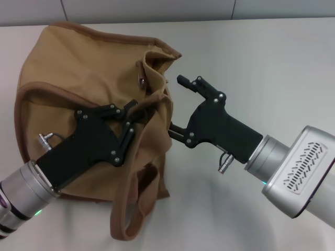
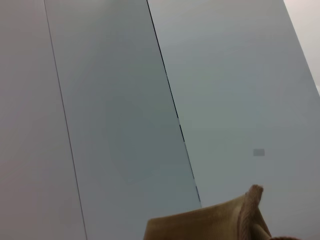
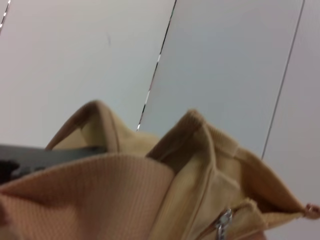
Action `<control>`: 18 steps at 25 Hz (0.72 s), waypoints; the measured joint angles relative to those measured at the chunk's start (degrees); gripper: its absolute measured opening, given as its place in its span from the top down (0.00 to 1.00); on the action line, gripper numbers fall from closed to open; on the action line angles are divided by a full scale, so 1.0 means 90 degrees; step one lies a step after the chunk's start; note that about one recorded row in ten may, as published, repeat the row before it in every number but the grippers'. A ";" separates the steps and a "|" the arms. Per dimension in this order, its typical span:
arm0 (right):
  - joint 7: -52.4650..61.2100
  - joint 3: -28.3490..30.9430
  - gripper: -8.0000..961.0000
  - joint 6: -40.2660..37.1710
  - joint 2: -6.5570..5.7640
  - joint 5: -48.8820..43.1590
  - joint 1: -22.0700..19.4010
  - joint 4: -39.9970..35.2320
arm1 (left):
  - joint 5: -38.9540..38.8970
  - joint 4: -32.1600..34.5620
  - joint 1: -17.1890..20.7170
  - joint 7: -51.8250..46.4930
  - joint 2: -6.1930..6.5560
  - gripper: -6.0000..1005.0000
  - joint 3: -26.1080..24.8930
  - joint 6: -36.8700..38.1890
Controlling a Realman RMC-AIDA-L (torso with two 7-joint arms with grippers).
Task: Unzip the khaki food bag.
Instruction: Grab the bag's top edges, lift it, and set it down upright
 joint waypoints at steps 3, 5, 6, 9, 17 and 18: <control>0.0027 0.0099 0.16 -0.0175 0.0000 -0.0007 -0.0046 0.0031 | 0.0000 -0.0005 0.0000 0.0000 0.0000 0.92 0.0000 -0.0006; 0.0031 0.0176 0.16 -0.0236 0.0000 -0.0010 -0.0065 0.0053 | 0.0000 -0.0005 -0.0001 0.0000 0.0000 0.92 0.0000 -0.0009; 0.0036 0.0229 0.16 -0.0237 0.0000 -0.0011 -0.0071 0.0069 | 0.0000 -0.0005 -0.0002 0.0000 0.0000 0.92 0.0000 -0.0009; 0.0041 0.0253 0.20 -0.0199 0.0000 -0.0013 -0.0069 0.0086 | 0.0000 -0.0018 0.0000 0.0000 0.0000 0.92 0.0000 -0.0011; 0.0055 0.0263 0.43 -0.0100 0.0000 -0.0270 -0.0053 0.0121 | 0.0002 -0.0071 0.0006 0.0000 0.0000 0.92 0.0010 -0.0012; 0.0053 0.0270 0.47 -0.0099 0.0000 -0.0314 -0.0058 0.0116 | 0.0003 -0.0072 0.0003 0.0000 0.0000 0.92 0.0010 -0.0014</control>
